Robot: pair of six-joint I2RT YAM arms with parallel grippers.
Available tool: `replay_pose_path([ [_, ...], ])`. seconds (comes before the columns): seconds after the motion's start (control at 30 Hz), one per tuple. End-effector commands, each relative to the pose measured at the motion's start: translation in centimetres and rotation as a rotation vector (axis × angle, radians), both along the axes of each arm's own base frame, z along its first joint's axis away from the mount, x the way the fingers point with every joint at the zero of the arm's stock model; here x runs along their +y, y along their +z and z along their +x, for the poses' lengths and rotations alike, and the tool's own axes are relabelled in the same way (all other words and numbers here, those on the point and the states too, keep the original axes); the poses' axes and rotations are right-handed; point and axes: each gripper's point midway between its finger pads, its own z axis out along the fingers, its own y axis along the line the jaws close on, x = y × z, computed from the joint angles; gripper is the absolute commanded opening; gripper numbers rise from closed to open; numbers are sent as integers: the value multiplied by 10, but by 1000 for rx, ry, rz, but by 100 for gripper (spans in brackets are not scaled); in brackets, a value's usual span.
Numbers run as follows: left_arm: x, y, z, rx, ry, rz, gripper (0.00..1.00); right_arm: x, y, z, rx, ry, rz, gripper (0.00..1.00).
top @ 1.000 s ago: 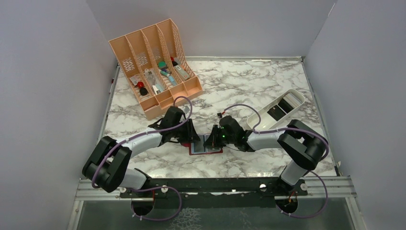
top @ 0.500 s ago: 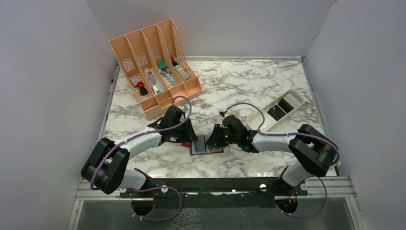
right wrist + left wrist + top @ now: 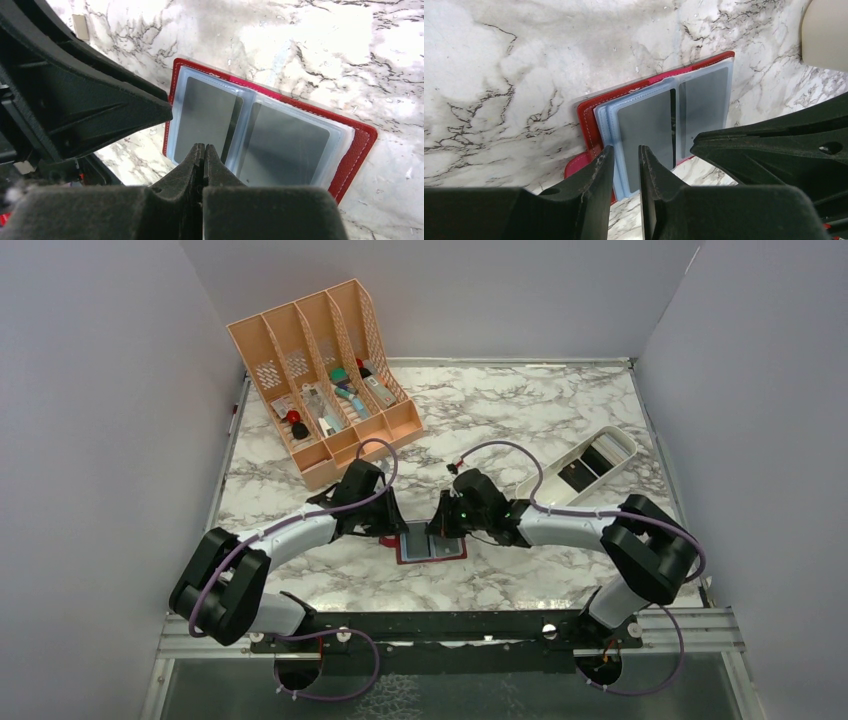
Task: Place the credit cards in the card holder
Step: Insert the credit card into the card holder.
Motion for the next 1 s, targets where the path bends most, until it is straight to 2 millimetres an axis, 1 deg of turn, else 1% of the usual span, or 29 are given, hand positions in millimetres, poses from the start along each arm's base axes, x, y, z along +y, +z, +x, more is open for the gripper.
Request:
replay_pose_path([
  [0.0,2,10,7,-30,13,2,27,-2,-14,2,-4,10,-72,3],
  [0.07,1,10,6,-27,9,-3,25,0,-18,0,10,18,-76,2],
  [0.17,0,13,6,-30,6,-11,26,-3,-30,-1,29,14,-113,2],
  [0.27,-4,18,6,-39,-6,-36,35,-9,-41,-2,43,-2,-151,1],
  [0.37,-8,21,5,-49,-18,-64,42,-15,-50,-4,54,-15,-174,1],
  [0.43,-11,22,4,-52,-23,-87,45,-19,-55,-6,62,-24,-181,1],
  [0.6,-21,22,1,-50,-50,-159,47,-22,-61,-9,78,-32,-190,1],
  [0.97,-15,12,1,-30,-27,-110,47,-24,-63,-11,83,-34,-189,1],
])
